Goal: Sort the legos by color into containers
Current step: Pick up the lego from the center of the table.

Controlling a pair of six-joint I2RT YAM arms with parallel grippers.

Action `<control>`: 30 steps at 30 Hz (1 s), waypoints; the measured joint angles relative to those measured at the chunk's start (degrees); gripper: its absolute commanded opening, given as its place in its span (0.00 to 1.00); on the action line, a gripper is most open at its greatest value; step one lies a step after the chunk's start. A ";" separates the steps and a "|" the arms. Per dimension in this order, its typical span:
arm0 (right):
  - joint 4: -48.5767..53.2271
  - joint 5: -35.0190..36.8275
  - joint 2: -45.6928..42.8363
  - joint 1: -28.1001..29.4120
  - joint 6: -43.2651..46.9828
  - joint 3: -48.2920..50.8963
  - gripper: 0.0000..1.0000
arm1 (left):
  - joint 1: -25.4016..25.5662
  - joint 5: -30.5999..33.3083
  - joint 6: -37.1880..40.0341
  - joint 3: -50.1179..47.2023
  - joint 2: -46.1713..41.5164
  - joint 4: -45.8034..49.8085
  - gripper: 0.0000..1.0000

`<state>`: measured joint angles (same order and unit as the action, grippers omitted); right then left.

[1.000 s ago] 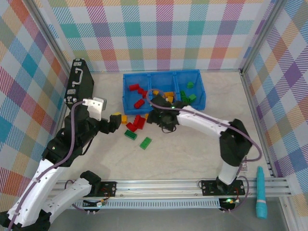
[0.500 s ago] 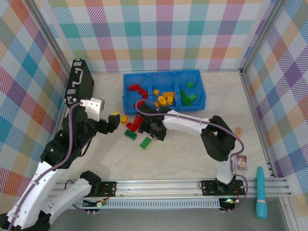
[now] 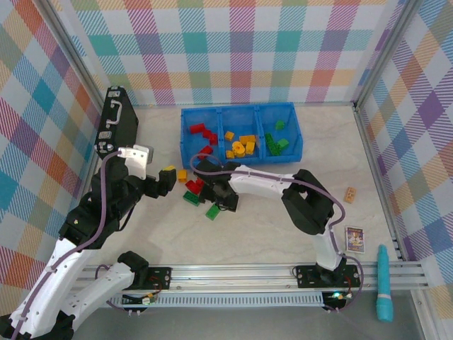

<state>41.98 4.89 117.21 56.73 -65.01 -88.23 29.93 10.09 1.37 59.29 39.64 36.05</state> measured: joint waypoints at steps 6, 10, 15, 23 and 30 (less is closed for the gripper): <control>1.70 -0.09 3.54 1.07 2.19 -2.27 0.69 | 0.00 0.02 0.00 0.00 -0.02 0.00 0.90; 2.75 -0.07 4.26 1.42 3.19 -2.47 0.56 | 0.00 0.02 0.00 0.00 0.00 -0.02 0.90; 4.07 0.44 4.39 1.49 5.11 -2.43 0.44 | 0.00 0.02 0.00 0.00 0.00 0.00 0.90; 1.25 2.27 0.90 2.40 12.70 2.93 0.33 | 0.00 0.00 0.00 -0.02 0.24 0.00 0.91; 9.31 9.70 -6.49 2.60 23.54 7.67 0.31 | 0.00 -0.02 0.02 -0.02 0.85 0.00 0.91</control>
<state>51.29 14.59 110.72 59.33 -41.47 -80.55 29.93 10.07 1.39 59.27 40.49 36.05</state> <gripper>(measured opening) 0.338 0.905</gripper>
